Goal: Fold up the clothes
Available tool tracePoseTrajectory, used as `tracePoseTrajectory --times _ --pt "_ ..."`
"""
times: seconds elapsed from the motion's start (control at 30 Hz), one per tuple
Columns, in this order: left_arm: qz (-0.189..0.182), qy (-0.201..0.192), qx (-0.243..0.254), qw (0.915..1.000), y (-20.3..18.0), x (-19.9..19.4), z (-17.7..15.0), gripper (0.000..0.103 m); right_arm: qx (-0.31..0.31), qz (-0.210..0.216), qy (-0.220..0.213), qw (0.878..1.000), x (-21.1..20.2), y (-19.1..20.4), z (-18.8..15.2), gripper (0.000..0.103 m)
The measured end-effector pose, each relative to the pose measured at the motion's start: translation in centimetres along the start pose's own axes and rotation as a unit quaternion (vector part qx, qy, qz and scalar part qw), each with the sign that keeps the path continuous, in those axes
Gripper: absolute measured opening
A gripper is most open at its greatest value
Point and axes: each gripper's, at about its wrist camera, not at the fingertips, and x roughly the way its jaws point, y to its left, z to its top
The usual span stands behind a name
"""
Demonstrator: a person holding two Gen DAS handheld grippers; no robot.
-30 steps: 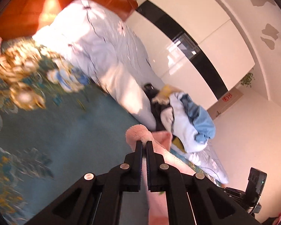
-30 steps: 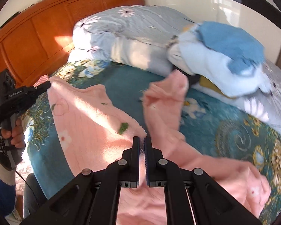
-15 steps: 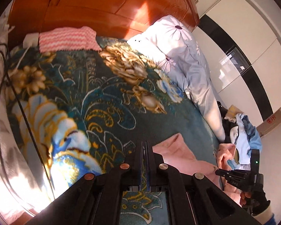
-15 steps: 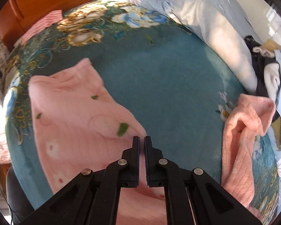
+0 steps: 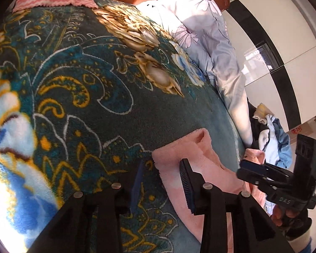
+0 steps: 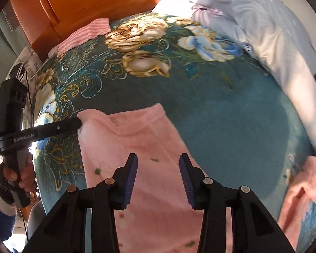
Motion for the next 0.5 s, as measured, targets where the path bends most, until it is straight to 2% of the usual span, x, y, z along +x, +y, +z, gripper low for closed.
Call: tracePoseTrajectory --times 0.2,0.3,0.33,0.37,0.4,0.5 --pt "-0.013 0.01 0.03 0.9994 -0.4 0.7 -0.3 0.048 -0.006 -0.002 0.033 0.999 5.1 0.6 2.0 0.042" --pt "-0.019 0.009 0.036 0.9991 -0.3 0.9 -0.3 0.05 -0.03 -0.017 0.042 0.999 5.8 1.4 1.8 0.041" --pt "-0.023 0.009 0.036 0.9991 -0.3 1.0 -0.2 0.051 -0.037 -0.022 0.039 0.998 5.9 1.7 1.6 0.038" --pt "-0.026 0.008 0.036 0.999 -0.3 1.0 -0.1 0.053 -0.036 -0.024 0.036 0.998 5.8 1.8 1.6 0.019" --pt "-0.031 0.008 0.035 0.9989 -0.3 1.1 0.0 0.054 -0.028 -0.022 0.027 0.999 5.1 1.4 1.9 0.007" --pt "-0.049 0.008 0.032 0.9983 -0.2 1.3 0.3 0.06 -0.006 -0.024 -0.007 1.0 2.7 0.2 2.6 0.006"
